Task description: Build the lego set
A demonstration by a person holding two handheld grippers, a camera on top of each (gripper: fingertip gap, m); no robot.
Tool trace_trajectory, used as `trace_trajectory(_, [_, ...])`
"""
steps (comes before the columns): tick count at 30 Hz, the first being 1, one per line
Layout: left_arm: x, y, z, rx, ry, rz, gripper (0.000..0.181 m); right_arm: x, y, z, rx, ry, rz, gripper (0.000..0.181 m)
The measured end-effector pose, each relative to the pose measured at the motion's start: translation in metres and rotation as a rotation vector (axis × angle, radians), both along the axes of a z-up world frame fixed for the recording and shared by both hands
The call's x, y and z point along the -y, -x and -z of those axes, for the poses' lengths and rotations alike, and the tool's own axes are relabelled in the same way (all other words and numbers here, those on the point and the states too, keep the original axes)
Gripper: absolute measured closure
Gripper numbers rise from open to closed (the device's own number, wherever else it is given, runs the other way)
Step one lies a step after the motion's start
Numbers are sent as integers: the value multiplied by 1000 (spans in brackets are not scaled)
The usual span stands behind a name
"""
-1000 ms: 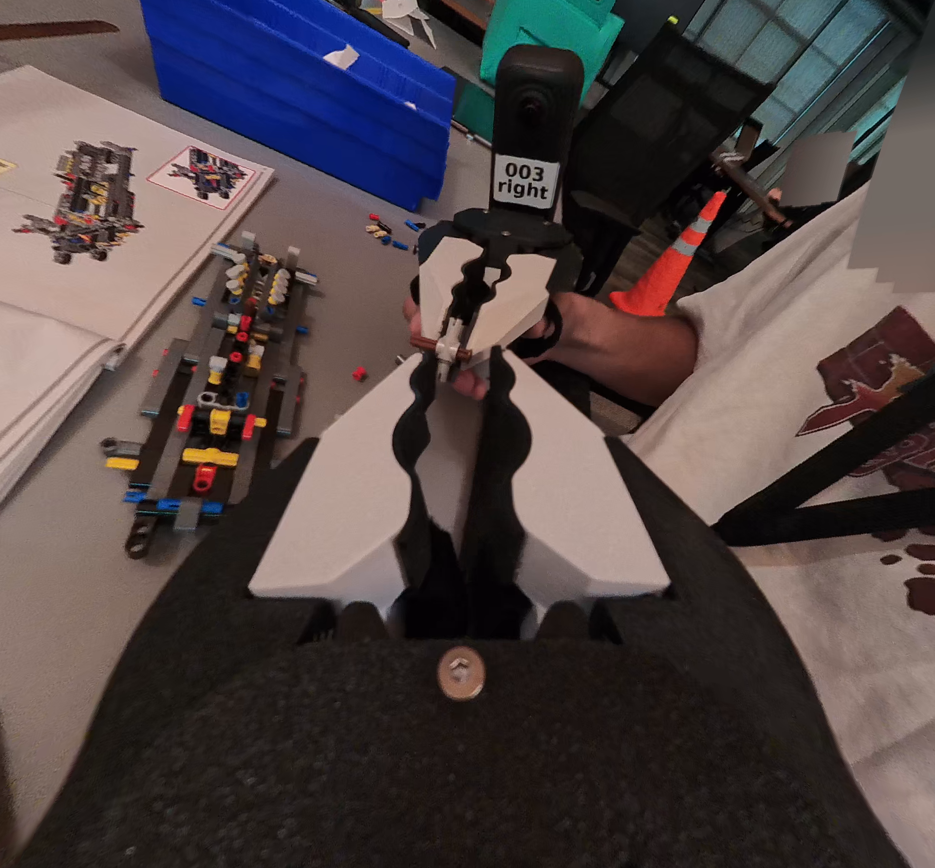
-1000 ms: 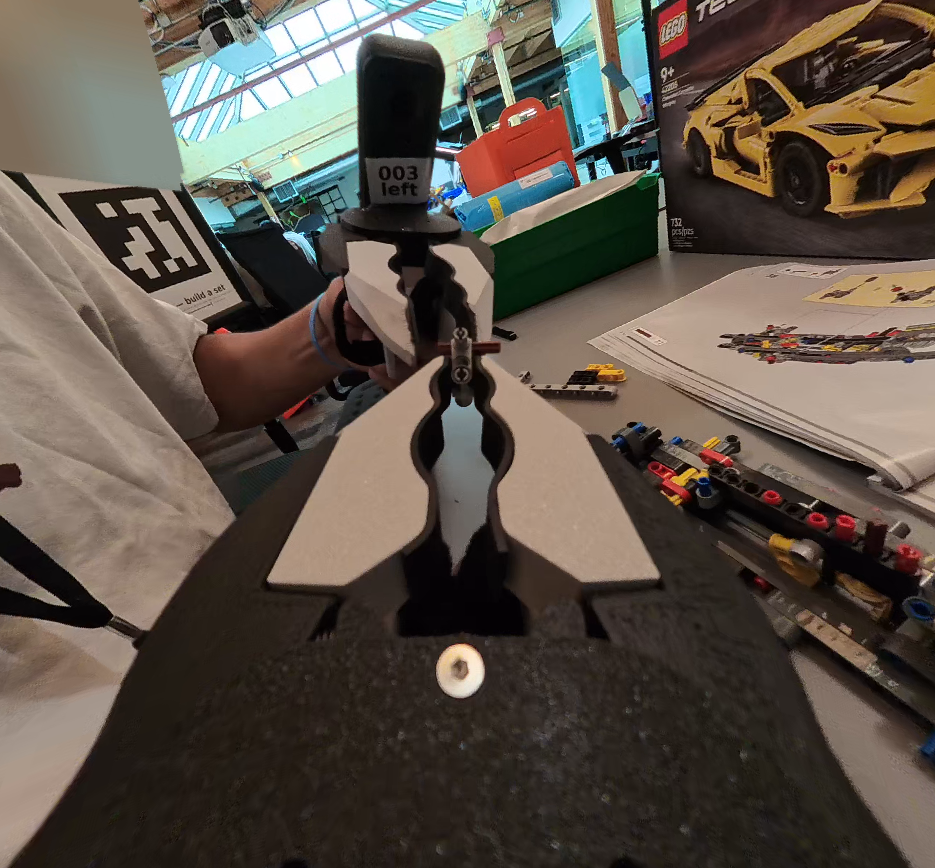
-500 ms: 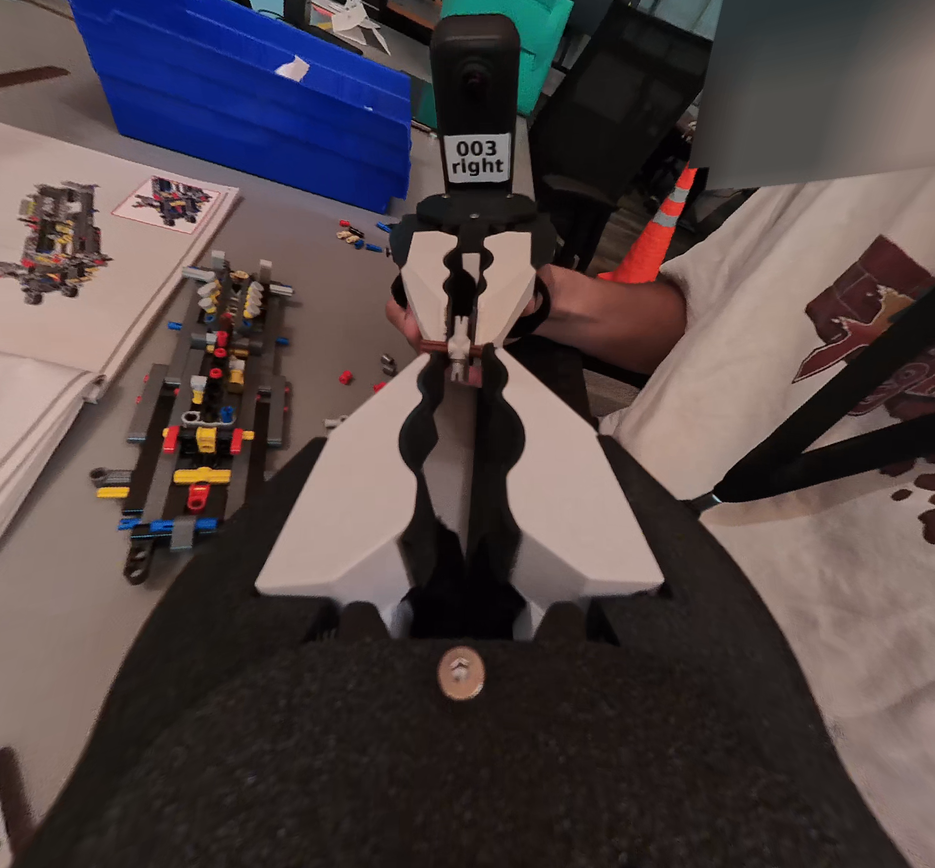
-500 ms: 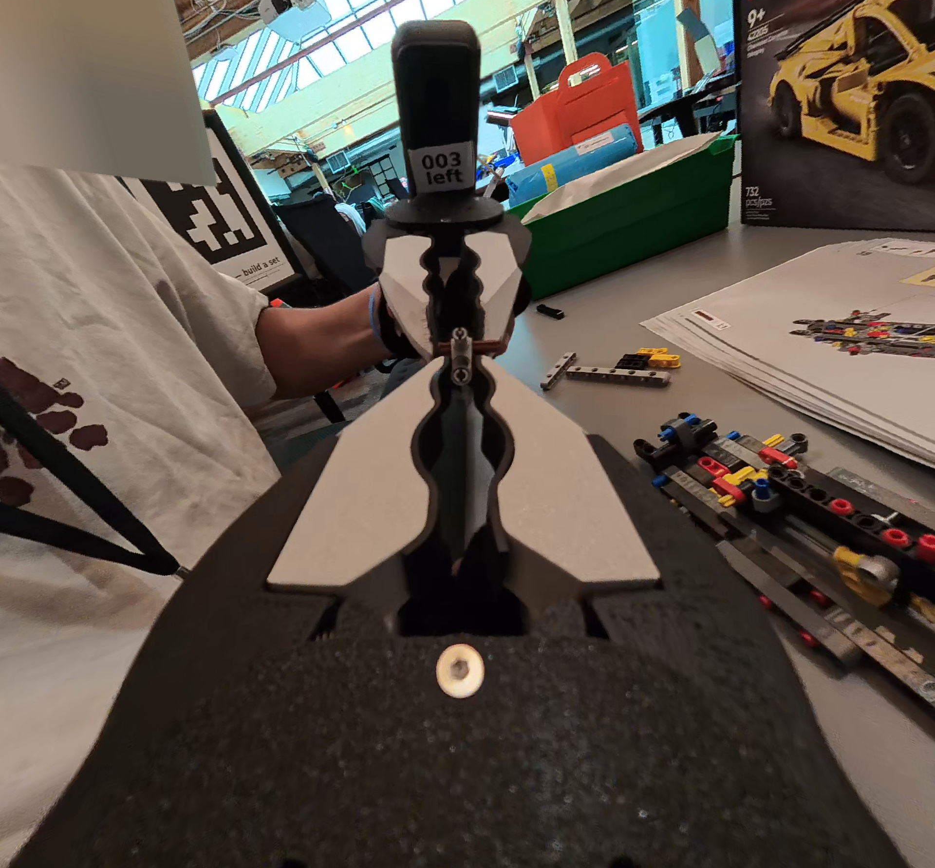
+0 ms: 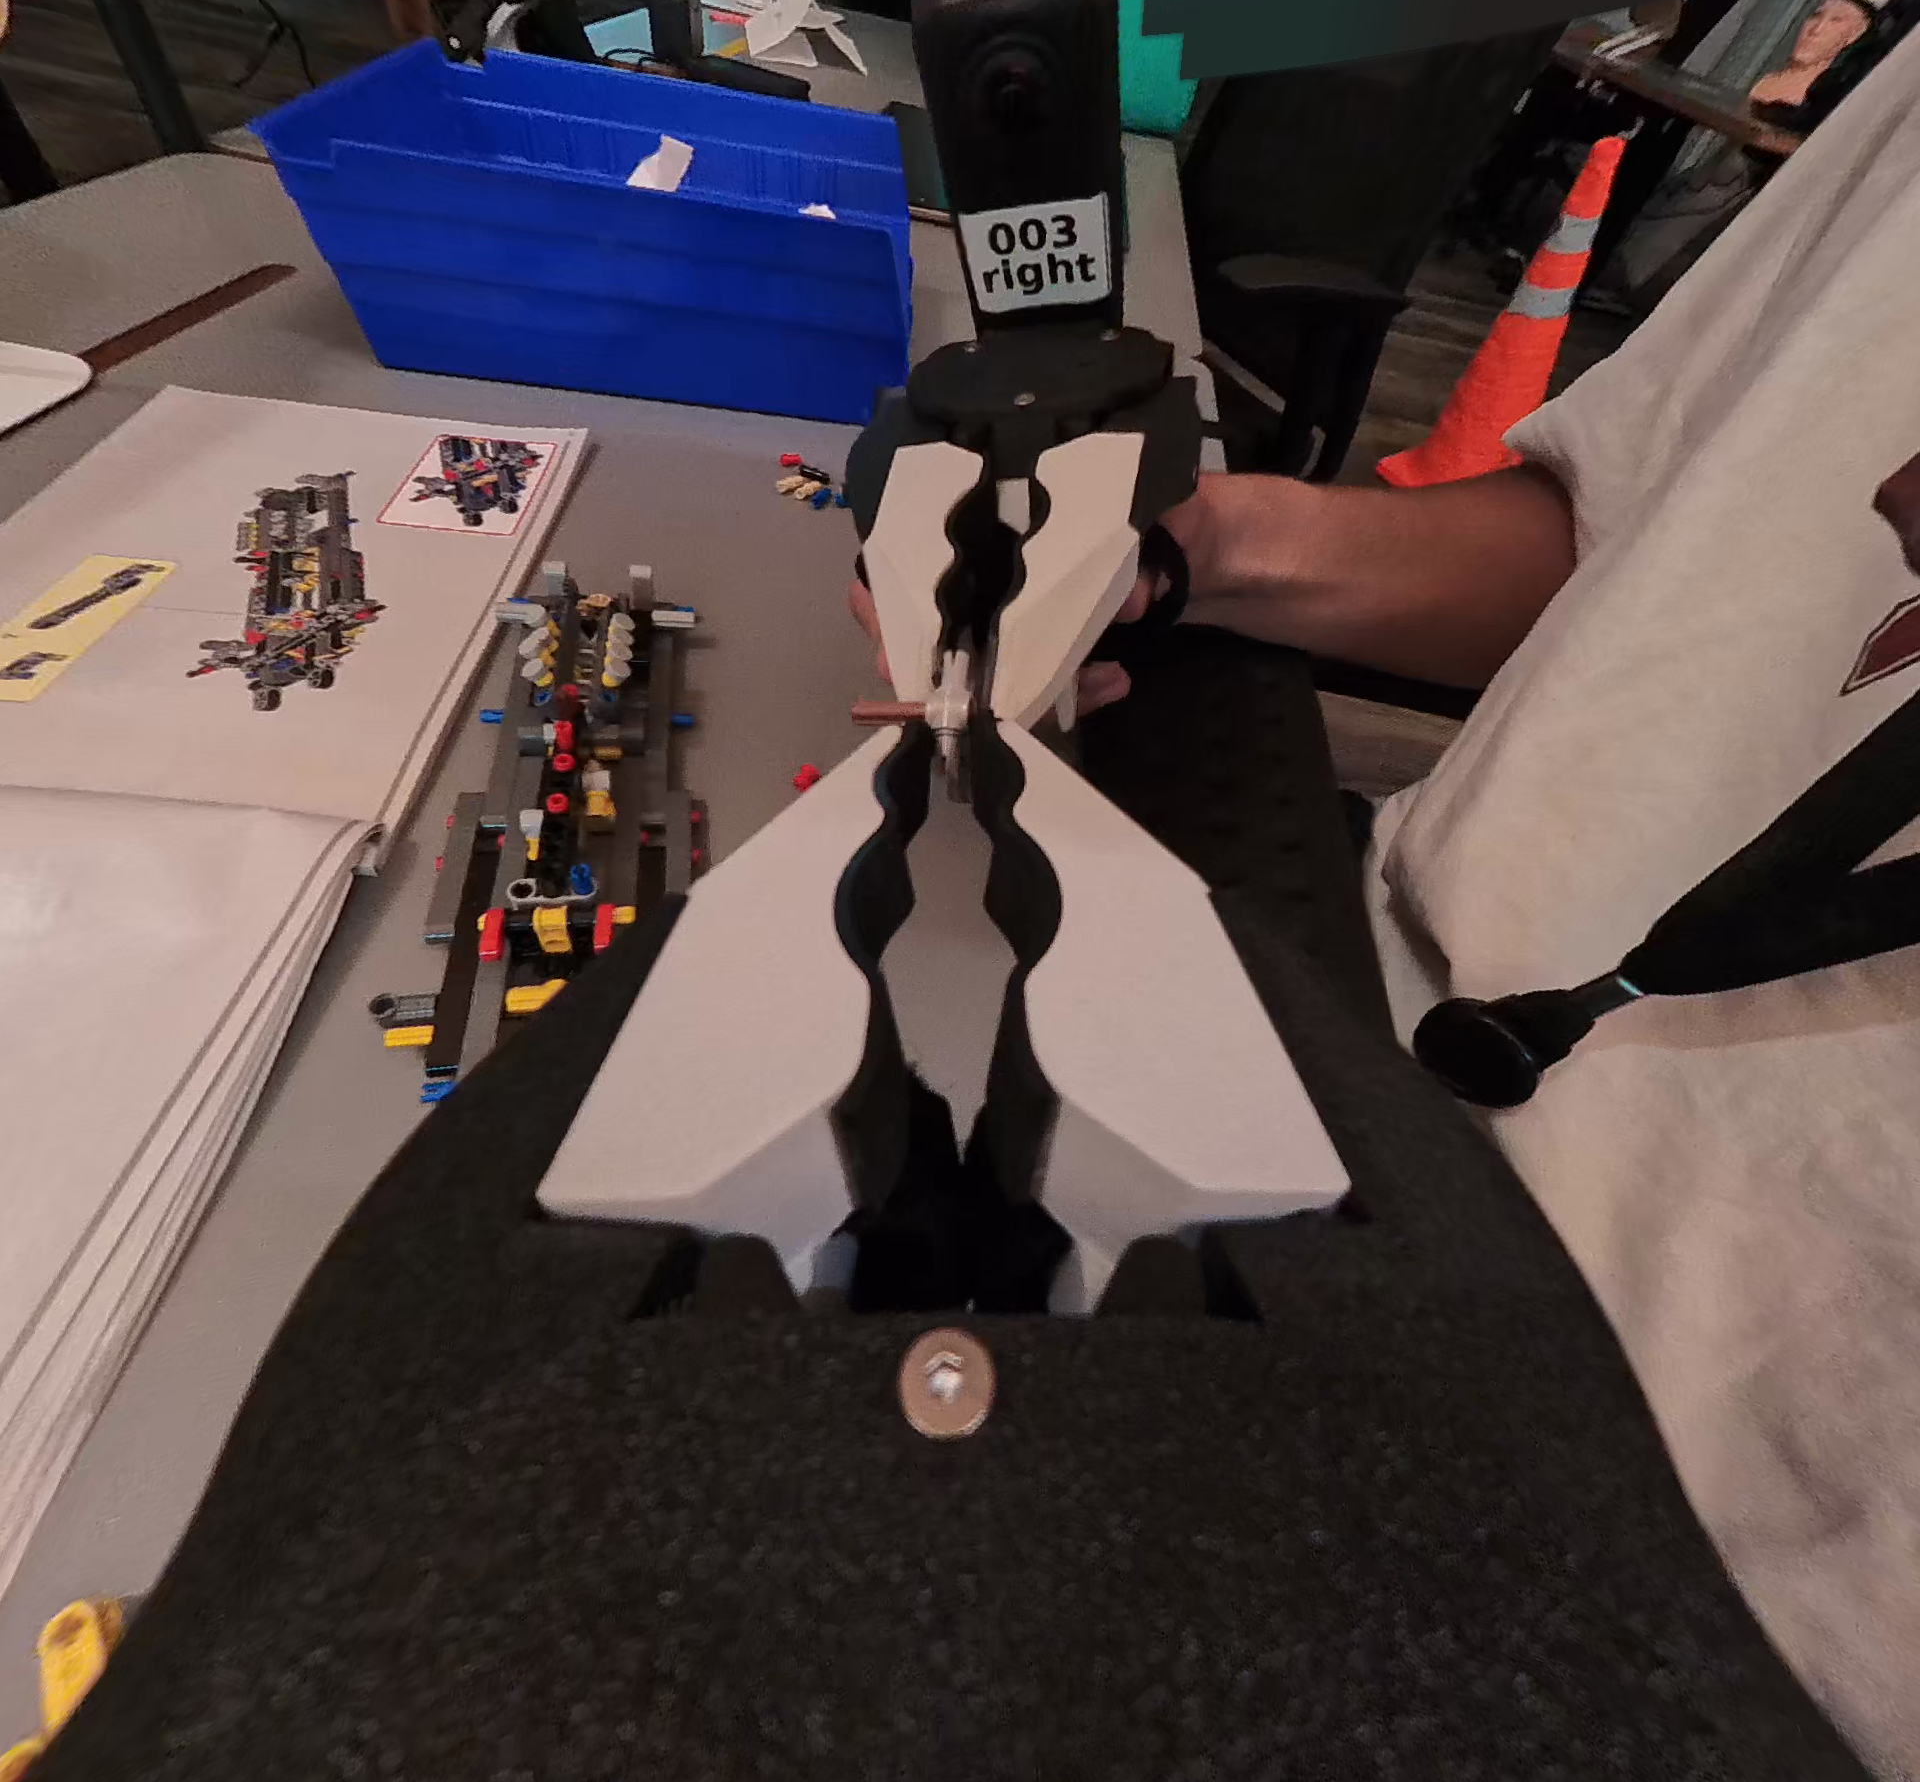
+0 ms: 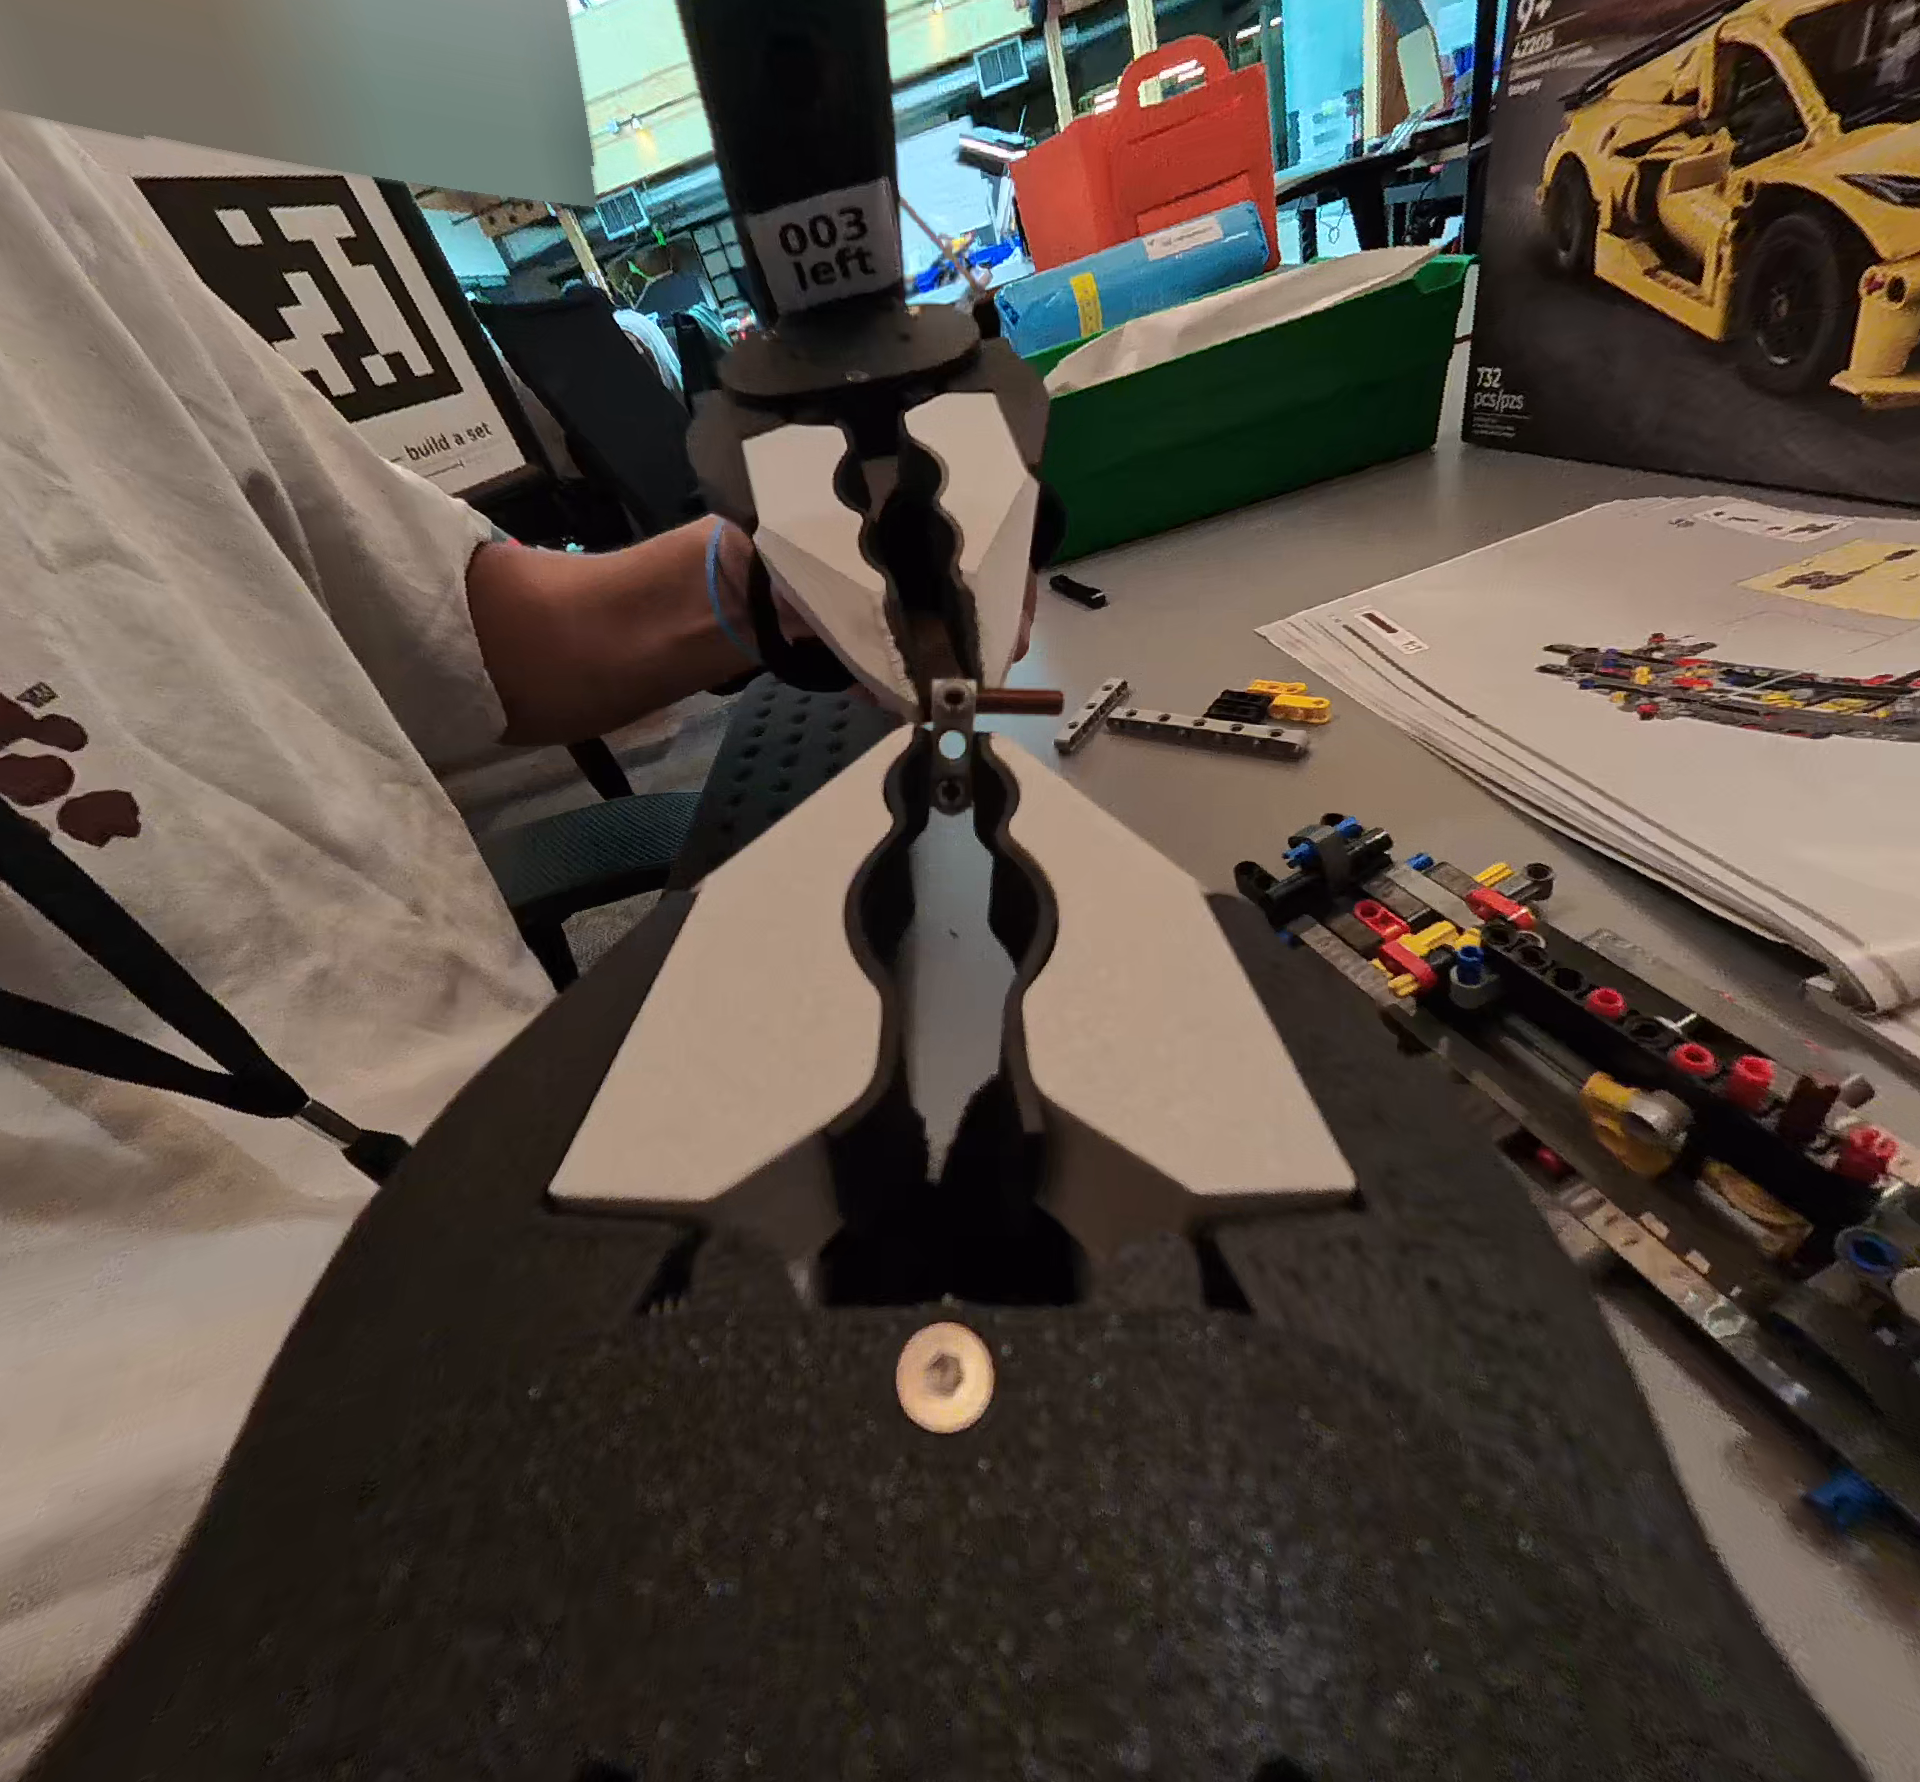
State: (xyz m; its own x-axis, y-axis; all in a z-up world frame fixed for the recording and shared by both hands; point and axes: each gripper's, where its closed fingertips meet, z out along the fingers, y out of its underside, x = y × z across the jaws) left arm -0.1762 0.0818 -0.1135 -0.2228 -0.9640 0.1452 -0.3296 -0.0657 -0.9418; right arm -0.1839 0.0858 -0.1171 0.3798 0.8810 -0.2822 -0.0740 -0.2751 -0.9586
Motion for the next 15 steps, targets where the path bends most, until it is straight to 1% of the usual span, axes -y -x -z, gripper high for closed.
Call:
trace_trajectory(5, [-3,-1,15,-73,-136,-40,175,-5,2,17,127,-52,40,175])
trace_trajectory(7, [-6,-2,20,-68,-258,-58,175,-9,1,23,153,-40,58,174])
trace_trajectory(11, [-10,-4,37,-112,-472,-35,175,-14,-2,41,260,-23,87,170])
trace_trajectory(13, [-16,-4,44,-128,-581,-26,175,-15,-8,42,280,-36,109,166])
trace_trajectory(15, [-26,-5,50,-138,-713,-25,175,-18,-23,39,284,-48,153,165])
